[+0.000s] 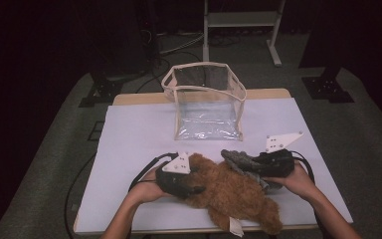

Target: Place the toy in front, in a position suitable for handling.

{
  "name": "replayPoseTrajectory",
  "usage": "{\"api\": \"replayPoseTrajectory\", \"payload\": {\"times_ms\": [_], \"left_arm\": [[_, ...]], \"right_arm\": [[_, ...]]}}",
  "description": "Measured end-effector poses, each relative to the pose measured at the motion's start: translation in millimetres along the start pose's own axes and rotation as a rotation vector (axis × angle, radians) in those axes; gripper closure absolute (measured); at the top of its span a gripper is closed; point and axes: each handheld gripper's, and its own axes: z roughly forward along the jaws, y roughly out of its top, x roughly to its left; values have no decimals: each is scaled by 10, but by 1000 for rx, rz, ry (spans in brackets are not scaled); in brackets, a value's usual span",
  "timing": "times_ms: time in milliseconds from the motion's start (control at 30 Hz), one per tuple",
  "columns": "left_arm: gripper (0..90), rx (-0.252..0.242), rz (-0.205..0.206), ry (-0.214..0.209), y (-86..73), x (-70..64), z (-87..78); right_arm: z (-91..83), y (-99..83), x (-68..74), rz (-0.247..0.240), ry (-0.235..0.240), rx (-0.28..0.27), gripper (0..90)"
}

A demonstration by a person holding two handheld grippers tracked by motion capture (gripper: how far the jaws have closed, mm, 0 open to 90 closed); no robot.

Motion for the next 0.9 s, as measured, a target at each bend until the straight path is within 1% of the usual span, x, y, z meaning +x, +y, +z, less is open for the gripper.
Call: {"api": "replayPoseTrajectory", "payload": {"times_ms": [67,167,233,333,400,433,533,567,633,667,733,800,833,900], "left_arm": [[417,2,2,6,26,-14,30],[416,13,11,14,39,-19,32],[416,19,14,20,32,-18,15],[413,33,20,32,18,-3,-38],[406,30,12,39,-1,2,-74],[402,36,16,38,-11,6,-94],[369,31,9,38,-48,3,-178],[358,35,7,38,-67,9,-213],[338,34,-6,38,-117,22,-261],[330,44,-11,39,-149,27,-268],[331,43,-24,34,-189,28,-255],[351,41,-31,26,-211,20,-206],[360,37,-40,32,-213,17,-179],[372,22,-63,43,-208,25,-126]], "right_arm": [[50,89,79,-27,12,9,806],[140,211,262,-70,32,26,805],[158,234,347,-89,31,37,806],[127,205,419,-87,21,60,807],[99,151,428,-95,-1,81,808],[84,121,419,-85,-3,77,808],[81,56,372,-69,-5,72,811],[89,47,353,-63,1,72,812],[112,38,319,-67,-1,77,812],[117,39,304,-58,1,78,812],[126,44,273,-56,-1,80,811],[118,70,276,-47,11,69,811],[94,96,292,-48,16,54,810],[10,153,360,-61,13,31,809]]}}
